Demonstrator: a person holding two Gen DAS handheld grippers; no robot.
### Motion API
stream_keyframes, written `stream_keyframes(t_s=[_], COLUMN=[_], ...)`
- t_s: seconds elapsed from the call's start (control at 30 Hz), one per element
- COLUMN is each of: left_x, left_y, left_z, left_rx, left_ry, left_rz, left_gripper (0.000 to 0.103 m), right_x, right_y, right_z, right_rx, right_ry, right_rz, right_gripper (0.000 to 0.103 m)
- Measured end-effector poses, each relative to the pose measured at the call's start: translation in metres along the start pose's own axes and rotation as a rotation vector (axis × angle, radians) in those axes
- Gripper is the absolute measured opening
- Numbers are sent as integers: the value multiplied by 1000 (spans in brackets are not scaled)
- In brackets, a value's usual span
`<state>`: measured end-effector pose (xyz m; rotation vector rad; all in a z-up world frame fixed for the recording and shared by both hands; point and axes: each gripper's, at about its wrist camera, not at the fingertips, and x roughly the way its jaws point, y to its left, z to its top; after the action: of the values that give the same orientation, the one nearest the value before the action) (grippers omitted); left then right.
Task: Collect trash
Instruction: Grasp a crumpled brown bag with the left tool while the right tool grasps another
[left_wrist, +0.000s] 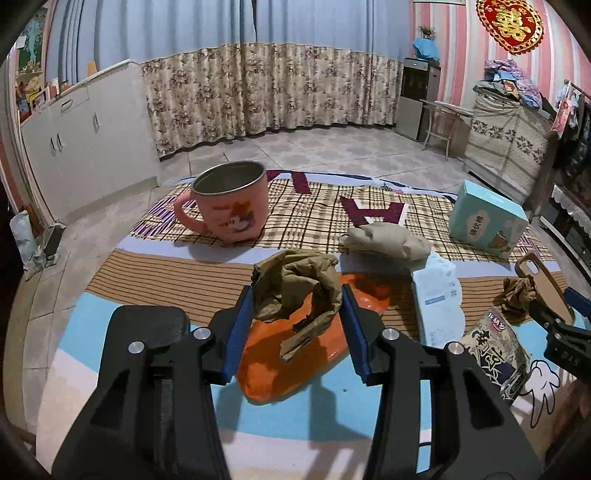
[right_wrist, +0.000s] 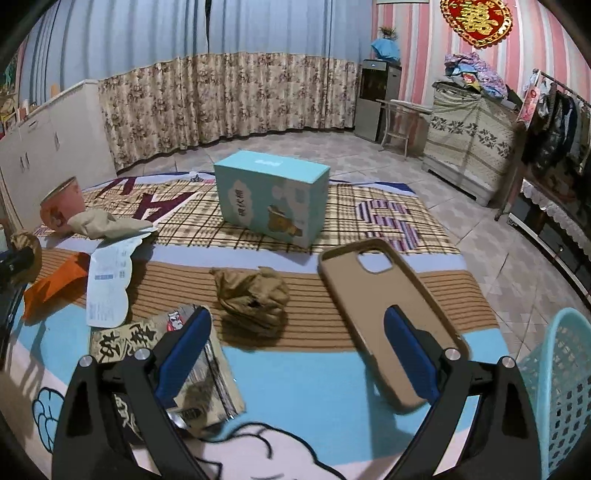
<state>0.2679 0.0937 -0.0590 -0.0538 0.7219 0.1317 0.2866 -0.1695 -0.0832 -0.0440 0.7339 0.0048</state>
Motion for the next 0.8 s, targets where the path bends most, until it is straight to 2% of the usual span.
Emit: stream_keyframes(t_s=[0.23,0.33,0.4,0.47,0.63,0.8], left_x=[-1,0,0,2,3,3], left_y=[11,12,12,13,14,16], left_z=[2,2,2,2,2,3], left_rx=[-46,-48,-50,-52,-53,-65], left_ry=[2,3,4,9,9,11], left_rz=[-16,-15,-20,-28,-31,-30], left_gripper=[46,46,46,46,46,46], right_x=[15,20,22,24,23,23], right_y=[6,9,10,12,16,18], right_z=[5,6,6,7,7,6], right_rx=[-9,-21,-28,-36,-60,-64], right_ry=[42,64,70,76,74,70], right_rz=[3,10,13,18,40,41], right_gripper=[90,75,71,56,42,41])
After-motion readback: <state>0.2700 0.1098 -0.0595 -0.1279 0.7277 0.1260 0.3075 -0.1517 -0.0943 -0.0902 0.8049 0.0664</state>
